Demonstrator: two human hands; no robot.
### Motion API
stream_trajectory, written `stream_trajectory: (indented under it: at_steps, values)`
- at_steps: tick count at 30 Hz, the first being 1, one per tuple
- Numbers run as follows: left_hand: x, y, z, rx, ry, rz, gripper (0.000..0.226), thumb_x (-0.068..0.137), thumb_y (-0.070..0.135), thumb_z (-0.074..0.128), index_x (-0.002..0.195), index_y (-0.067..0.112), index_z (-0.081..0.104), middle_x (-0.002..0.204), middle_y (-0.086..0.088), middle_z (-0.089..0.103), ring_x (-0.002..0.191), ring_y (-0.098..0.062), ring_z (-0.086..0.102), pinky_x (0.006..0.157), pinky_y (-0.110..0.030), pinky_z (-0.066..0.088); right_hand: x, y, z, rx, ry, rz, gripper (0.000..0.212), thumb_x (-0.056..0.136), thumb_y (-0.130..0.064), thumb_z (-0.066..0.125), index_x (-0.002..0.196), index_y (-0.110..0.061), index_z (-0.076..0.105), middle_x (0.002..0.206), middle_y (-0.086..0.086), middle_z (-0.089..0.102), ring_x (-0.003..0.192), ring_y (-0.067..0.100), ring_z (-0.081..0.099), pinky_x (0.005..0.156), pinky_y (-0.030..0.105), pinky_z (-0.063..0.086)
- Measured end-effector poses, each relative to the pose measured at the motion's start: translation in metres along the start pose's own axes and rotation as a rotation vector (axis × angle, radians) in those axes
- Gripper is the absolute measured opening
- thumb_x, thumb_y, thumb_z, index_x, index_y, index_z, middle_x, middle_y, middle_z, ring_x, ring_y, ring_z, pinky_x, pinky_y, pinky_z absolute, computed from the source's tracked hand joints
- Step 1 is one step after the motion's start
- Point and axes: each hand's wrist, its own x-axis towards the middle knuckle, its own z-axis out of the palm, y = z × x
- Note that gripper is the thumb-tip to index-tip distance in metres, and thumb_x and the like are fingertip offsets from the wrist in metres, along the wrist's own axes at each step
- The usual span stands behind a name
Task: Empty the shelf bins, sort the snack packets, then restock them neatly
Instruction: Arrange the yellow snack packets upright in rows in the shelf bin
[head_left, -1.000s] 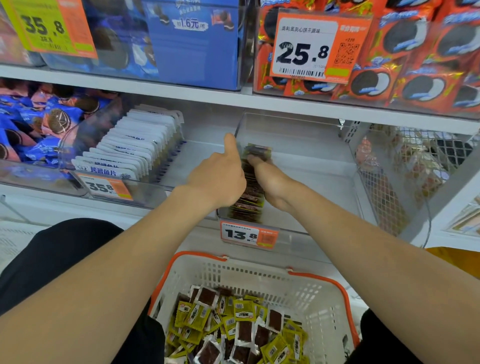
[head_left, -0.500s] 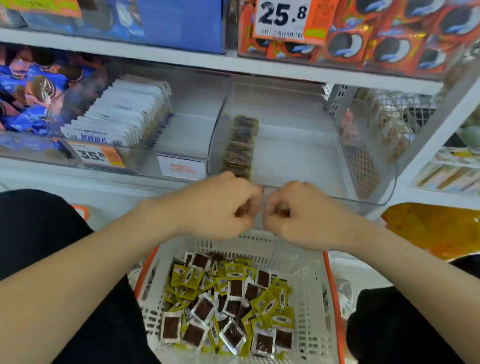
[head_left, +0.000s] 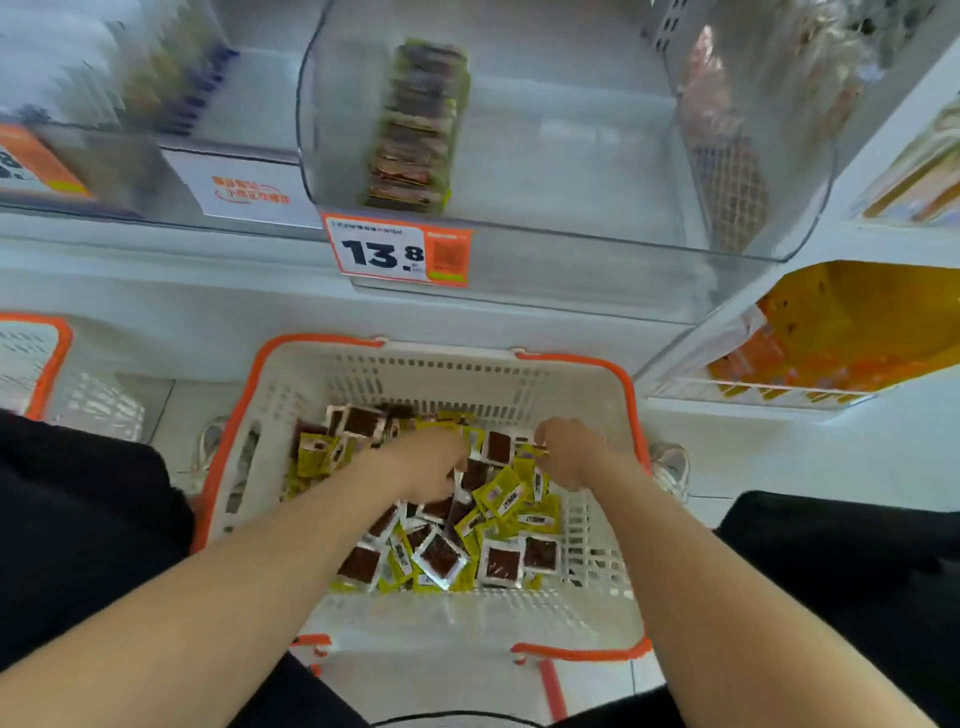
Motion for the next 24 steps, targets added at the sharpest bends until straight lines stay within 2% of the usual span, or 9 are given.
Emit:
stream_trajectory:
  at_steps: [3, 5, 10, 13, 15, 17, 19, 22, 24]
  values:
    - [0.029, 0.007, 0.034, -0.028, 0.029, -0.018, 0.038, 0.098, 0.021, 0.063, 0.136, 0.016, 0.058, 0.134, -0.008, 0.057, 0.116, -0.03, 0.059, 0.092, -0.044, 0.056, 0.028, 0.004, 0.035, 0.059, -0.046, 0.068, 0.029, 0.1, -0.009, 0.06, 0.129, -0.008, 0.054, 0.13, 0.012, 0.06, 0.112, 0.032, 0.063, 0.078, 0.036, 0.049]
    - [0.045, 0.012, 0.056, -0.075, 0.07, -0.05, 0.049, 0.094, 0.025, 0.069, 0.14, 0.015, 0.053, 0.133, -0.01, 0.053, 0.115, -0.032, 0.059, 0.089, -0.046, 0.056, 0.043, 0.001, 0.047, 0.111, -0.008, 0.135, 0.03, 0.099, -0.003, 0.058, 0.129, -0.006, 0.053, 0.127, 0.013, 0.059, 0.115, 0.033, 0.062, 0.075, 0.035, 0.043]
    - [0.074, 0.028, 0.096, -0.169, 0.091, -0.135, 0.074, 0.098, 0.018, 0.069, 0.16, 0.01, 0.028, 0.156, -0.016, 0.038, 0.128, -0.039, 0.056, 0.096, -0.047, 0.053, 0.064, -0.001, 0.089, 0.137, 0.09, 0.086, 0.062, 0.093, -0.012, 0.069, 0.147, -0.007, 0.039, 0.138, 0.02, 0.051, 0.131, 0.038, 0.047, 0.101, 0.044, 0.047]
    - [0.087, 0.031, 0.105, -0.167, 0.132, -0.171, 0.063, 0.099, 0.019, 0.069, 0.152, 0.008, 0.037, 0.149, -0.017, 0.044, 0.121, -0.04, 0.06, 0.09, -0.049, 0.054, 0.061, 0.0, 0.108, 0.056, 0.05, 0.085, 0.081, 0.092, -0.016, 0.075, 0.156, -0.005, 0.026, 0.154, 0.024, 0.034, 0.141, 0.043, 0.039, 0.11, 0.048, 0.043]
    - [0.094, 0.032, 0.109, -0.157, 0.15, -0.178, 0.05, 0.099, 0.023, 0.069, 0.14, 0.007, 0.046, 0.137, -0.016, 0.053, 0.116, -0.04, 0.062, 0.083, -0.047, 0.052, 0.063, 0.003, 0.116, 0.128, -0.011, 0.105, 0.07, 0.091, -0.009, 0.075, 0.149, -0.006, 0.036, 0.155, 0.023, 0.026, 0.135, 0.043, 0.046, 0.107, 0.048, 0.047]
    - [0.097, 0.033, 0.113, -0.117, 0.13, -0.177, 0.042, 0.098, 0.025, 0.069, 0.131, 0.007, 0.052, 0.125, -0.015, 0.061, 0.112, -0.038, 0.065, 0.076, -0.044, 0.051, 0.063, 0.004, 0.116, 0.185, -0.054, 0.076, 0.059, 0.087, -0.006, 0.076, 0.136, -0.01, 0.045, 0.146, 0.017, 0.031, 0.116, 0.04, 0.06, 0.097, 0.048, 0.053]
    - [0.096, 0.035, 0.119, -0.113, 0.109, -0.163, 0.034, 0.097, 0.025, 0.068, 0.125, 0.009, 0.058, 0.117, -0.014, 0.066, 0.109, -0.038, 0.067, 0.074, -0.043, 0.055, 0.064, 0.006, 0.114, 0.213, -0.048, 0.045, 0.053, 0.086, -0.006, 0.074, 0.131, -0.014, 0.047, 0.139, 0.014, 0.043, 0.11, 0.038, 0.063, 0.092, 0.047, 0.056]
    - [0.092, 0.035, 0.122, -0.102, 0.105, -0.146, 0.031, 0.098, 0.026, 0.065, 0.126, 0.012, 0.062, 0.123, -0.012, 0.061, 0.113, -0.036, 0.064, 0.078, -0.046, 0.057, 0.06, 0.013, 0.101, 0.209, -0.048, 0.04, 0.038, 0.092, -0.006, 0.061, 0.128, -0.019, 0.056, 0.125, 0.01, 0.062, 0.108, 0.034, 0.064, 0.086, 0.042, 0.056]
    - [0.09, 0.03, 0.117, -0.139, 0.1, -0.171, 0.036, 0.098, 0.024, 0.067, 0.13, 0.011, 0.057, 0.127, -0.013, 0.055, 0.114, -0.038, 0.062, 0.078, -0.045, 0.053, 0.059, 0.018, 0.092, 0.222, -0.015, 0.053, 0.045, 0.091, 0.003, 0.059, 0.131, -0.017, 0.057, 0.123, 0.011, 0.062, 0.109, 0.034, 0.064, 0.084, 0.04, 0.055]
